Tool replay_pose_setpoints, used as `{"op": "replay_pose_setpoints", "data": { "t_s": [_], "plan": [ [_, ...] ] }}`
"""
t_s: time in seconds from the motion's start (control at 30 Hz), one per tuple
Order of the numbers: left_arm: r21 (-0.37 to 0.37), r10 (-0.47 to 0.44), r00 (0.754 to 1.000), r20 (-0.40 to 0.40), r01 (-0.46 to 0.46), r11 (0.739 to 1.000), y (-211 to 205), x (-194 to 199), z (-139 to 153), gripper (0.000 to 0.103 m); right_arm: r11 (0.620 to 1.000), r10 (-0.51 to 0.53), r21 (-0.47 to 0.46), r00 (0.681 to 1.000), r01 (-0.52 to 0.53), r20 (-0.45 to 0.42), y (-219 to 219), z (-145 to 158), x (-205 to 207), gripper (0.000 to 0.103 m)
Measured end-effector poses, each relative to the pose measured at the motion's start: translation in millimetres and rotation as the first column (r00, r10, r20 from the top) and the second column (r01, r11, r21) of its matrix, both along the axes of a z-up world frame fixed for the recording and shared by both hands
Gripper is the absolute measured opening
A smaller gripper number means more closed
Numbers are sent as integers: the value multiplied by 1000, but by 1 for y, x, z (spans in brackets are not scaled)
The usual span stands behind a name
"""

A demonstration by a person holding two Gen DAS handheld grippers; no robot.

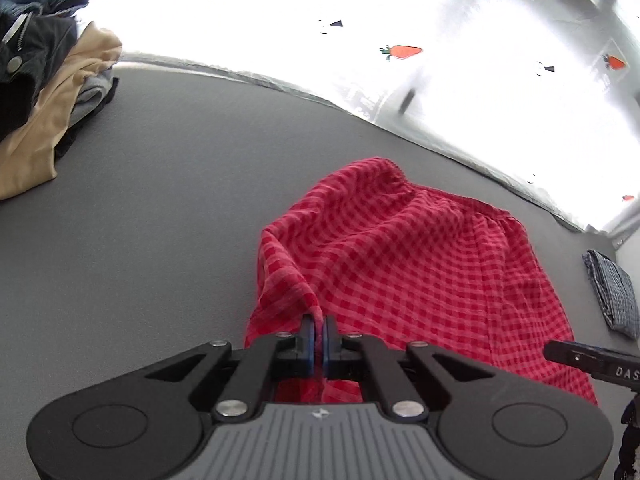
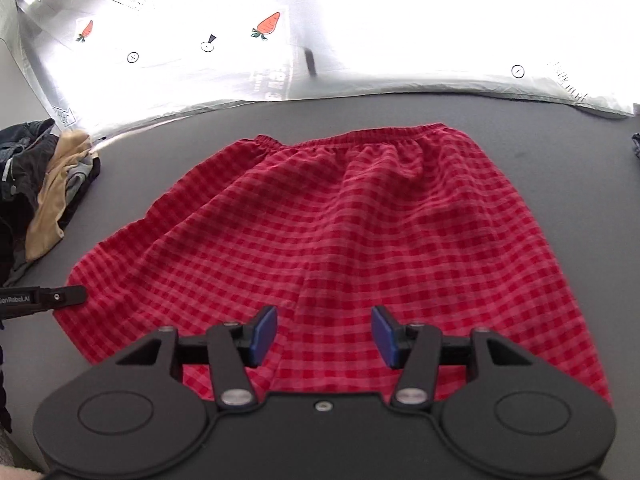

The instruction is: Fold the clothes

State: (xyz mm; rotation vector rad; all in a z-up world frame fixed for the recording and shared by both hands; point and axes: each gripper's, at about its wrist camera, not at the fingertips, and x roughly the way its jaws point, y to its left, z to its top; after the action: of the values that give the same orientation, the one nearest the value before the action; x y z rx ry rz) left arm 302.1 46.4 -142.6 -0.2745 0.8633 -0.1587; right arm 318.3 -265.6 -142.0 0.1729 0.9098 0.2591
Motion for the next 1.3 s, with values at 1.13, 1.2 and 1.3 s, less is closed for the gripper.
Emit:
{"op": "replay_pose_setpoints", "data": {
  "t_s": [1.13, 1.2, 1.3],
  "plan": [
    [-4, 226, 958, -175, -230, 973, 34, 10, -27, 50, 920, 354, 184, 935, -345, -19, 85, -18, 25, 0],
    [-7, 201, 965, -169, -205, 979, 26, 13, -26, 50, 929, 313, 190, 949, -316, 47, 63, 5, 21, 0],
    [-5, 155, 974, -166, -158, 987, 14, 18, -25, 51, 962, 194, 176, 975, -211, 107, 13, 32, 4, 0]
  ]
}}
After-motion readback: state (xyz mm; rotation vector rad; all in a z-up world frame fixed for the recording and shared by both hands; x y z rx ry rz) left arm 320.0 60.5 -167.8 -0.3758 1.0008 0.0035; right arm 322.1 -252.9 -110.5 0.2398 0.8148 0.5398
